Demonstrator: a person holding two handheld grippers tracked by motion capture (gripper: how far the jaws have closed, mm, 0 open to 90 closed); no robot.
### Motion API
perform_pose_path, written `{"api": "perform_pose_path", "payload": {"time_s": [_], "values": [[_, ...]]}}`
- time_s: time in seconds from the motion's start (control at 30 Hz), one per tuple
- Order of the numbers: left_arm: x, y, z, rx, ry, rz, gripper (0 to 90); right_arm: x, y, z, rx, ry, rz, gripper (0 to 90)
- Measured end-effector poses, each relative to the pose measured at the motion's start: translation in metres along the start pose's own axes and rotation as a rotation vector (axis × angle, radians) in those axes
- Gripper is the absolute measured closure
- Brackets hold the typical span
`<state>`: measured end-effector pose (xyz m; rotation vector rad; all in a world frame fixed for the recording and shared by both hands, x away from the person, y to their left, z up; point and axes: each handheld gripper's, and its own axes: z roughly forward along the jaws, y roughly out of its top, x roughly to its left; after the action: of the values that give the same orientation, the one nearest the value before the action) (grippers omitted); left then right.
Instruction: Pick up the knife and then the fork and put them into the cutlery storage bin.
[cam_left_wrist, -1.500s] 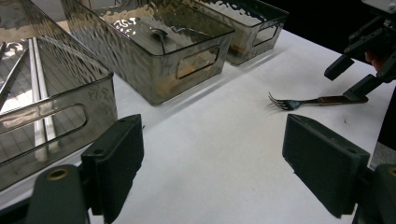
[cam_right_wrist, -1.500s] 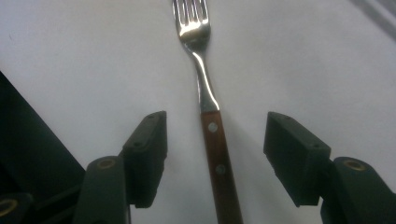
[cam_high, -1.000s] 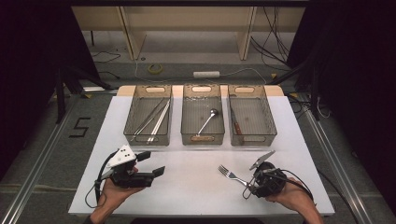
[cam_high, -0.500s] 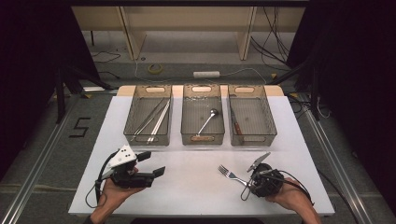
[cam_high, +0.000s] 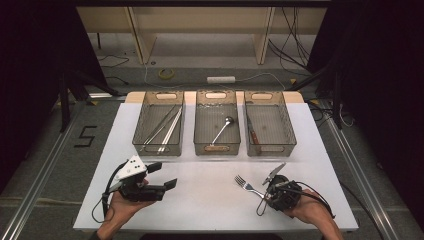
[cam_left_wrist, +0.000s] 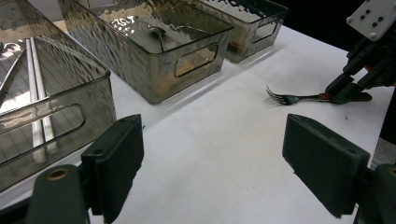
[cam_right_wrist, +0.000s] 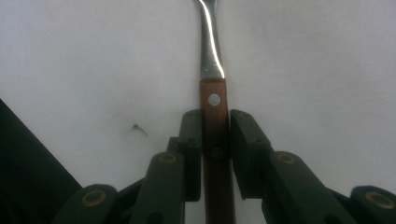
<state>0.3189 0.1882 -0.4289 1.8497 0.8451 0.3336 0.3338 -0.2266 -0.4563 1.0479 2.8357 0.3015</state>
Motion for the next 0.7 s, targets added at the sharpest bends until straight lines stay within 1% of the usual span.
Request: {"api": "perform_pose_path", "payload": {"time_s": [0.2,0.33,0.43,0.57,0.7], "values": [[-0.0003,0.0,0.0002,0.001,-0.001,-0.001,20.1,0.0001,0.0008,0.0,0.005,0.002,-0.02,77.1],[-0.0001,0.0001,0.0001,0.001,0.001,0.002,20.0,0.0003,0.0008,-0.0003,0.005,0.003,-0.021,77.2],[-0.0002,0.0001,0.0,0.0,0.0,0.002,20.0,-0.0009,0.0003,-0.0005,-0.004,0.01,-0.021,77.3],[0.0002,0.0001,-0.0004,0.0,0.0,0.0,20.0,-0.0014,0.0008,-0.0015,-0.011,0.007,-0.017,77.4],[0.0002,0.0,-0.0005,-0.001,0.001,-0.001,20.0,-0.0021,0.0006,-0.0054,-0.034,0.013,-0.014,77.4]]}}
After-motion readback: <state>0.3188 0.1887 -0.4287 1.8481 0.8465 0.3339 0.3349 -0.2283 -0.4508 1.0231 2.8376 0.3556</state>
